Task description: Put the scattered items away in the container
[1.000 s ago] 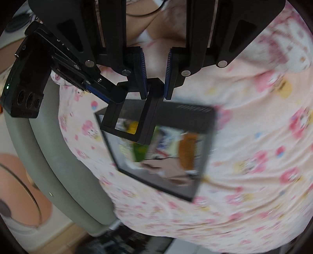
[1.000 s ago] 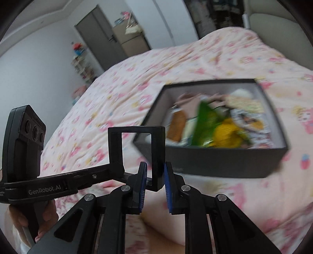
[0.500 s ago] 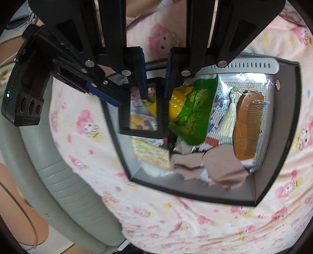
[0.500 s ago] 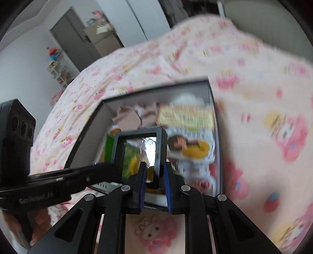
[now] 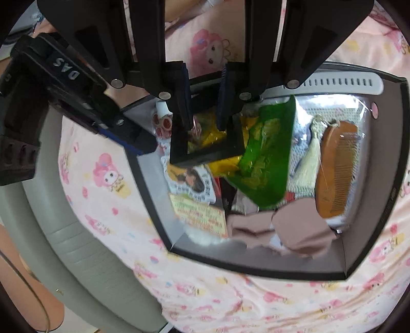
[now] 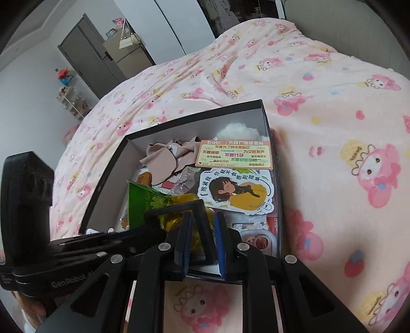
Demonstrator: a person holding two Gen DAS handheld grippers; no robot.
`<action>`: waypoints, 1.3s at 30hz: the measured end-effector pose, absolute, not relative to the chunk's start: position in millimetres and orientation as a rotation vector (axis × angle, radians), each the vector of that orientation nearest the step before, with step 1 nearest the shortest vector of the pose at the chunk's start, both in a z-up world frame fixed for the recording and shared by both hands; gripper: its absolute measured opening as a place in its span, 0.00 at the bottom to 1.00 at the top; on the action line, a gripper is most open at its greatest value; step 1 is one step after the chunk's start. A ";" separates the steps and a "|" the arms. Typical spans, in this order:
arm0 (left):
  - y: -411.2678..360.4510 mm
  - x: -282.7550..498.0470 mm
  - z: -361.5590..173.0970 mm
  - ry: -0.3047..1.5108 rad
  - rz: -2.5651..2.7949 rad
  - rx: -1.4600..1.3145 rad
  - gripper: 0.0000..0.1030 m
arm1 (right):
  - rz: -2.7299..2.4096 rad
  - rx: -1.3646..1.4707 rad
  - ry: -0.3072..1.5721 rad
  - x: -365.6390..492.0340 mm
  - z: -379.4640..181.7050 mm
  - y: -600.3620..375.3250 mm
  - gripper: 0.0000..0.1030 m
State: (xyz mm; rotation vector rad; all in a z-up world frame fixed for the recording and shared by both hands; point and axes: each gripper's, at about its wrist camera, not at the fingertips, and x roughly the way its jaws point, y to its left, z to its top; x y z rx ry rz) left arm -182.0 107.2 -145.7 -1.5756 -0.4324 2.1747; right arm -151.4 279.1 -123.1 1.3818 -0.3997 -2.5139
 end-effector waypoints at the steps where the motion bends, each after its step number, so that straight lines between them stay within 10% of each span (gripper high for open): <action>1: 107.5 -179.4 -144.6 -0.426 2.184 -1.564 0.16 | -2.519 1.380 -0.400 -150.6 -122.4 280.5 0.14; 19: 91.9 -174.6 -135.9 -0.477 2.246 -1.476 0.24 | -2.536 1.483 -0.334 -160.2 -135.9 277.8 0.15; 27: 96.4 -167.2 -128.8 -0.381 2.321 -1.487 0.25 | -2.603 1.474 -0.275 -159.5 -132.6 275.4 0.31; 39: 91.0 -113.2 -23.4 -0.070 2.725 -1.161 0.69 | -2.813 1.196 -0.161 -108.6 -55.8 260.4 0.55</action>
